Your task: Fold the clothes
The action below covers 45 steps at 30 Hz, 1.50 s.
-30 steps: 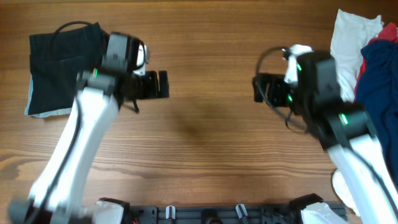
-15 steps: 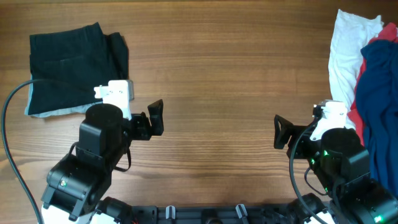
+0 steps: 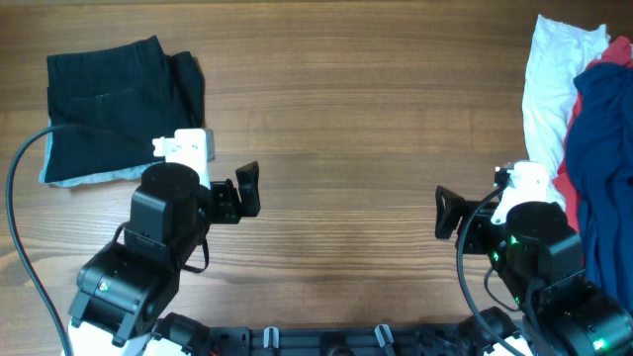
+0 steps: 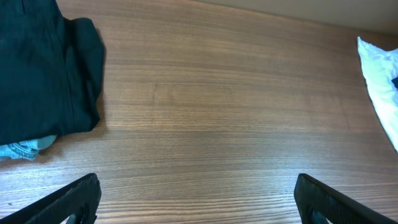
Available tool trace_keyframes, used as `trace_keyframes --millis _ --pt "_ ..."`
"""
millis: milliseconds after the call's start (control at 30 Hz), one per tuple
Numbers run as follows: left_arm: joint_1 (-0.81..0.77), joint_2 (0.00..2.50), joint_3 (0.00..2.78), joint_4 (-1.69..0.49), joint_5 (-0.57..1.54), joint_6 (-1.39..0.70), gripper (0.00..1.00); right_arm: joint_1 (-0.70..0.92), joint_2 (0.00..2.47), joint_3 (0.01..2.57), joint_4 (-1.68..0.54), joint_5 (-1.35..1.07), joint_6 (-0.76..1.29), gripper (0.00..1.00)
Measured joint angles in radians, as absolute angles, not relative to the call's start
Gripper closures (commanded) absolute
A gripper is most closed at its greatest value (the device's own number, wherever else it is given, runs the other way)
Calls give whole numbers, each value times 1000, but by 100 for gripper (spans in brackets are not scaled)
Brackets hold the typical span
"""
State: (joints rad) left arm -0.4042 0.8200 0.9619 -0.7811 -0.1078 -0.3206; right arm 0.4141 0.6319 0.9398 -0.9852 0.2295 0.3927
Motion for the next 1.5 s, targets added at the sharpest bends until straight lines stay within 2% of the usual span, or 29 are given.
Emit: trace_keyframes --millis 267,400,567,700,800,933,1500 --pt "-404 820 961 -782 -108 -321 0 259 419 851 -965 229 388 0" --pt "-404 820 960 -783 -108 -321 0 207 233 667 -770 185 290 0" --pt "-404 821 959 -784 -108 -321 0 173 28 376 -424 38 138 0" --pt "-404 821 958 -785 -108 -321 0 172 19 220 -177 -32 81 0" --pt "-404 821 958 -785 -108 -321 0 172 17 109 -73 -58 74 0" --pt "-404 821 958 -784 -108 -321 0 172 17 12 -43 -90 108 1" --pt "-404 821 958 -784 -108 -321 0 172 17 12 -28 -105 127 0"
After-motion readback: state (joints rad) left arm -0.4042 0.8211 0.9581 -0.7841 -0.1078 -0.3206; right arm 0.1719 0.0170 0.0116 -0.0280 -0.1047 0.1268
